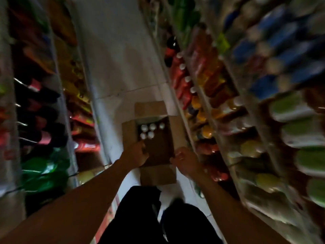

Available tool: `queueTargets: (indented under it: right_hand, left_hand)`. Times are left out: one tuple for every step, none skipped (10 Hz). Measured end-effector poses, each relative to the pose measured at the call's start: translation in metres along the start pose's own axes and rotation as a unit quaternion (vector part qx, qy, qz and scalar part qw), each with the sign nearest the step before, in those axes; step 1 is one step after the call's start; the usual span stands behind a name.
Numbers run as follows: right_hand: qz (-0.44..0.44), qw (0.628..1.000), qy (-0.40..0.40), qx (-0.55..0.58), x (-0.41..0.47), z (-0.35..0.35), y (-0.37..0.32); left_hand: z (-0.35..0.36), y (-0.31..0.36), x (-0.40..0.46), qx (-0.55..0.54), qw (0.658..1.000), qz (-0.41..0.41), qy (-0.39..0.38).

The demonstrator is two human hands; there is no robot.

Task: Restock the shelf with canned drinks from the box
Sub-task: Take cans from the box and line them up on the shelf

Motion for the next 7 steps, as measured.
queueTargets:
  right_hand:
    - [0.042,0.998,-0.035,-0.001,0.100,0.039,0.040]
    - [0.039,0.997,-0.049,-0.041,0.218,0.081,0.094]
    - [0.026,0.995,-0.065,-0.064,0.314,0.115,0.137]
    - [-0.015,0.996,-0.037,-0.080,0.385,0.139,0.169]
    - [-0.055,0.991,-0.023,-0.119,0.459,0.170,0.217]
    - [-0.049,0.983,-0.030,-0.176,0.496,0.188,0.233]
    - [-0.024,0.985,-0.006,-0.170,0.527,0.198,0.254]
  left_hand:
    - [0.010,-0.065,0.088,-0.017,0.999,-0.039,0.034]
    - [0.029,-0.109,0.164,-0.106,0.984,-0.121,0.078]
    - [0.061,-0.146,0.237,-0.213,0.952,-0.208,0.075]
    - [0.092,-0.169,0.294,-0.286,0.932,-0.209,0.077]
    - [0.125,-0.185,0.334,-0.292,0.923,-0.217,0.128]
    - [0.138,-0.186,0.341,-0.279,0.913,-0.207,0.212]
    - [0.142,-0.190,0.347,-0.271,0.914,-0.200,0.227]
Point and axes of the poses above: each hand's wrist, its own x-axis towards the middle knuckle, its own z-axis out of the palm, y = z × x, the point moved 3 cm from there along x, towards the middle knuckle, and after that the axes turned 12 degrees about -y, right-handed, at the moved point
